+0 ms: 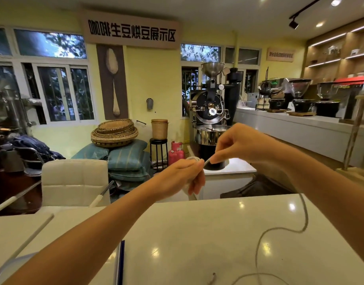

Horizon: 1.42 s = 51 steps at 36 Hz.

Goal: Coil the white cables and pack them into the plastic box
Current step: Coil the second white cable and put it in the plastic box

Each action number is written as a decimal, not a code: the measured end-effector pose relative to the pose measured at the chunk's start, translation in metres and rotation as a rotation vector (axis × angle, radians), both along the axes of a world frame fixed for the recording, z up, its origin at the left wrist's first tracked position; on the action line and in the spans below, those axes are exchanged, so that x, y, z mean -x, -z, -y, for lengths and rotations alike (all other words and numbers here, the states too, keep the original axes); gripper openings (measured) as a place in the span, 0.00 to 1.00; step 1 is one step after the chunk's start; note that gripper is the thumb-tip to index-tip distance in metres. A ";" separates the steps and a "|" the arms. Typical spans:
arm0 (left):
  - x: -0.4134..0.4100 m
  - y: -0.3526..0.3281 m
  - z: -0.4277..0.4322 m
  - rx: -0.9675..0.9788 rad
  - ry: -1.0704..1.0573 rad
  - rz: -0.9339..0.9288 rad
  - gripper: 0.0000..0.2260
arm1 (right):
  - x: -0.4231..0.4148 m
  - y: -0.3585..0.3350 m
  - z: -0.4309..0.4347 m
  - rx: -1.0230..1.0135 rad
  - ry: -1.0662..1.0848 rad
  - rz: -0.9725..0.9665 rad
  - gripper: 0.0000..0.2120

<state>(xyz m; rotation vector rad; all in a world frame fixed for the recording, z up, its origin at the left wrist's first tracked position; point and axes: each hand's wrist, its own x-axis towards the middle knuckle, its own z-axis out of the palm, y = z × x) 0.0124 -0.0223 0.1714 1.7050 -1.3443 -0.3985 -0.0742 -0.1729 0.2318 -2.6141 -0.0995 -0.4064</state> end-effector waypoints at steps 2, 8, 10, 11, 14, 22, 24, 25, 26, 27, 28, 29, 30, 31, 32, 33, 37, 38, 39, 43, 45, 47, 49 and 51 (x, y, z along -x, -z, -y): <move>0.005 -0.001 -0.003 -0.002 0.040 -0.020 0.19 | -0.004 -0.002 0.007 -0.006 -0.025 0.027 0.07; 0.014 -0.007 -0.012 0.000 0.161 -0.174 0.13 | -0.010 0.001 0.020 -0.208 -0.163 0.165 0.05; 0.017 -0.011 -0.013 0.024 0.217 -0.249 0.12 | -0.014 0.007 0.022 -0.325 -0.186 0.197 0.02; 0.018 -0.013 -0.013 0.044 0.246 -0.293 0.12 | -0.018 0.011 0.023 -0.384 -0.191 0.209 0.04; 0.024 -0.022 -0.010 0.126 0.300 -0.380 0.13 | -0.031 0.028 0.019 -0.610 -0.252 0.220 0.09; 0.024 -0.046 0.013 0.358 0.065 -0.217 0.16 | -0.054 0.070 -0.030 -1.081 -0.193 0.154 0.14; 0.018 -0.048 0.018 0.383 -0.023 -0.125 0.15 | -0.055 0.077 -0.039 -1.166 -0.198 0.078 0.11; 0.015 -0.048 0.019 0.389 -0.066 -0.080 0.15 | -0.054 0.080 -0.041 -1.171 -0.208 0.048 0.11; 0.011 -0.047 0.021 0.394 -0.110 -0.037 0.15 | -0.053 0.082 -0.044 -1.185 -0.226 0.023 0.12; 0.006 -0.045 0.022 0.398 -0.148 -0.002 0.14 | -0.052 0.082 -0.047 -1.208 -0.234 0.002 0.12; 0.002 -0.043 0.023 0.396 -0.177 0.030 0.14 | -0.051 0.081 -0.049 -1.230 -0.226 -0.022 0.12; -0.002 -0.040 0.024 0.383 -0.199 0.072 0.13 | -0.050 0.080 -0.050 -1.236 -0.211 -0.054 0.12; -0.006 -0.037 0.025 0.357 -0.228 0.132 0.13 | -0.048 0.078 -0.051 -1.233 -0.191 -0.089 0.12; -0.010 -0.034 0.026 0.324 -0.261 0.201 0.13 | -0.047 0.077 -0.051 -1.215 -0.173 -0.125 0.13; -0.014 -0.031 0.027 0.296 -0.293 0.264 0.13 | -0.046 0.076 -0.050 -1.189 -0.155 -0.165 0.13; -0.017 -0.029 0.028 0.286 -0.317 0.302 0.13 | -0.044 0.075 -0.050 -1.160 -0.141 -0.205 0.14; -0.026 -0.024 0.032 0.356 -0.336 0.269 0.13 | -0.037 0.069 -0.048 -1.071 -0.122 -0.338 0.14; -0.028 -0.023 0.033 0.383 -0.338 0.244 0.13 | -0.035 0.068 -0.048 -1.051 -0.119 -0.363 0.14; -0.028 -0.023 0.035 0.414 -0.335 0.209 0.13 | -0.033 0.068 -0.047 -1.027 -0.117 -0.382 0.13; -0.031 -0.024 0.039 0.505 -0.364 0.097 0.13 | -0.031 0.069 -0.046 -0.820 -0.072 -0.395 0.12; -0.033 -0.022 0.038 0.483 -0.386 0.120 0.13 | -0.029 0.068 -0.046 -0.653 -0.063 -0.366 0.13; -0.036 -0.016 0.034 0.401 -0.431 0.241 0.13 | -0.023 0.061 -0.046 -0.501 -0.068 -0.333 0.12; -0.039 -0.010 0.029 0.315 -0.453 0.312 0.14 | -0.018 0.051 -0.043 -0.359 -0.068 -0.300 0.11; -0.040 -0.003 0.024 0.256 -0.451 0.264 0.15 | -0.017 0.040 -0.039 -0.234 -0.040 -0.250 0.11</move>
